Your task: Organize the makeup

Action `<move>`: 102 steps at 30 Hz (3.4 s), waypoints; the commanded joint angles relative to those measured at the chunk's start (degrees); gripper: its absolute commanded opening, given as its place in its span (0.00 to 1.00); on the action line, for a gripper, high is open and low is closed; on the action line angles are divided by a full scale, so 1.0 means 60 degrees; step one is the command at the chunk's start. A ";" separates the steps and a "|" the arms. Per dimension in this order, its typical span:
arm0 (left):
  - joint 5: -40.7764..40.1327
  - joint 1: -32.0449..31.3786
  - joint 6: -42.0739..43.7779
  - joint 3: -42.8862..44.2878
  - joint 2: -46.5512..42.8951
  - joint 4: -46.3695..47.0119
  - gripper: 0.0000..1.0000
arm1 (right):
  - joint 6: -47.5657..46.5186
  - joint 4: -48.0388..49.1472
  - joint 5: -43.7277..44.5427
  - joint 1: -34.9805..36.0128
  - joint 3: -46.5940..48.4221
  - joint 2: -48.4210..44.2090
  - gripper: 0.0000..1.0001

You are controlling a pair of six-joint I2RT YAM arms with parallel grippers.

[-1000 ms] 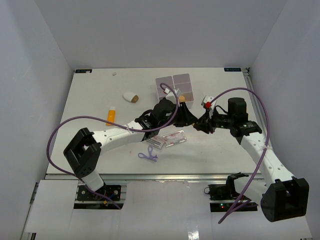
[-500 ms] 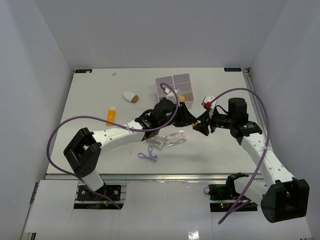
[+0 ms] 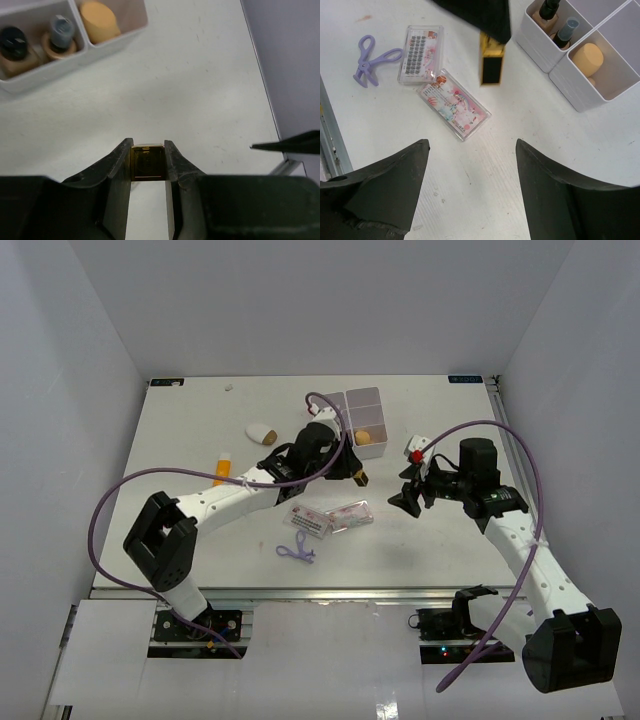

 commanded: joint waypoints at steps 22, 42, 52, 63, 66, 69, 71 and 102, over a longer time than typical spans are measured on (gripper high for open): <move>-0.3210 0.1376 0.3230 0.6419 0.3611 -0.2162 0.01 | -0.0228 -0.0048 -0.0233 -0.0487 0.0080 -0.0385 0.76; -0.2994 0.1569 0.2878 0.7028 0.4904 -0.2520 0.19 | -0.0150 0.0016 -0.0297 -0.0816 0.0042 -0.0385 0.76; -0.2471 0.1569 0.2340 0.6768 0.4652 -0.2701 0.43 | -0.0136 0.0031 -0.0378 -0.1221 0.0042 -0.0385 0.76; -0.2187 0.1580 0.2218 0.6917 0.3890 -0.3230 0.66 | -0.0120 0.0013 -0.0723 -0.1801 -0.0020 -0.0596 0.76; -0.1955 0.1580 0.2364 0.6583 0.3217 -0.3310 0.66 | -0.0109 0.0002 -0.0868 -0.1914 -0.0053 -0.0641 0.76; -0.1369 0.1748 0.2412 0.5444 0.1971 -0.3216 0.68 | -0.0120 -0.0019 -0.0990 -0.1929 -0.0075 -0.0736 0.76; -0.1056 0.1937 0.2282 0.3985 0.0634 -0.3045 0.69 | -0.0120 -0.0035 -0.1059 -0.1929 -0.0075 -0.0812 0.76; -0.2421 0.6912 -0.4177 -0.4635 -0.5809 -0.7584 0.98 | -0.0017 -0.0130 -0.1249 -0.1942 -0.0033 -0.1236 0.76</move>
